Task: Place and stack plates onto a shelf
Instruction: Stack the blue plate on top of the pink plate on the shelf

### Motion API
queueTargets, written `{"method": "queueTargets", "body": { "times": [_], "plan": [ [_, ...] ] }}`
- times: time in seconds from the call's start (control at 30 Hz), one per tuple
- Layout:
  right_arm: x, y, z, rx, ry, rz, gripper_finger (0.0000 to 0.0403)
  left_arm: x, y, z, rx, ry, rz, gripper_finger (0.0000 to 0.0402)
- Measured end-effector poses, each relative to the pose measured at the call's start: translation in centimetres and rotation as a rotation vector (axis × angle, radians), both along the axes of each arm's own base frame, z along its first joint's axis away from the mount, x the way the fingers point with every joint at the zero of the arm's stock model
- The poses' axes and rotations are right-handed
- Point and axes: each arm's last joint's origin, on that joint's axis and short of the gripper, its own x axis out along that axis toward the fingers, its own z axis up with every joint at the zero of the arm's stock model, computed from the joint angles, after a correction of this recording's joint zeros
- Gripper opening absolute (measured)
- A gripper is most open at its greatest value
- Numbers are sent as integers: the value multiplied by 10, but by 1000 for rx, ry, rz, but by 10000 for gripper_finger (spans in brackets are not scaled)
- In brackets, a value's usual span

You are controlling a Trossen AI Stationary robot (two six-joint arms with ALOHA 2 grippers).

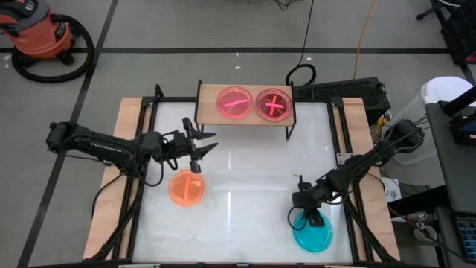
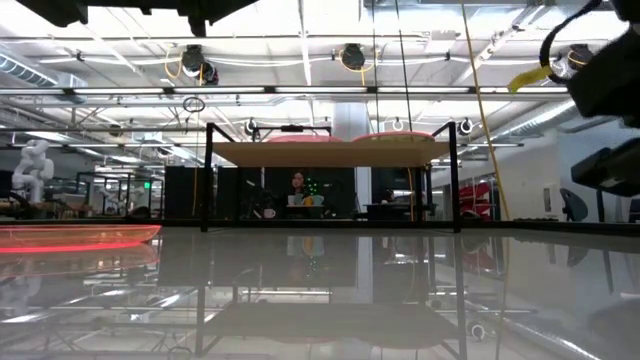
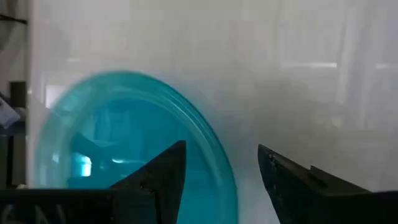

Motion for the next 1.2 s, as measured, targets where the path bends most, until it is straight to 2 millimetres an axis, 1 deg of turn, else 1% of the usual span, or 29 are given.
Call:
{"method": "queueTargets", "body": {
  "times": [0.13,0.27,0.37,0.57,0.7,0.9,1.07,1.2],
  "plan": [
    [-5,-3,-7,-9,30,-15,177,0,0,-2,0,17,0,161],
    [-8,-5,-10,-13,36,-14,154,0,0,-2,0,24,0,161],
    [-8,-5,-11,-21,31,5,124,0,0,-2,-1,24,0,161],
    [-9,-5,-11,-19,36,15,53,0,0,-2,-1,24,0,161],
    [-11,-5,-3,27,0,74,9,0,0,-2,-1,24,0,161],
    [-13,-11,18,78,-113,83,2,0,0,-2,-1,23,0,161],
    [-16,-20,36,83,-245,83,0,0,0,-2,-1,24,0,161],
    [-18,-27,44,88,-283,36,0,0,0,-2,-3,23,0,161]
  ]
}}
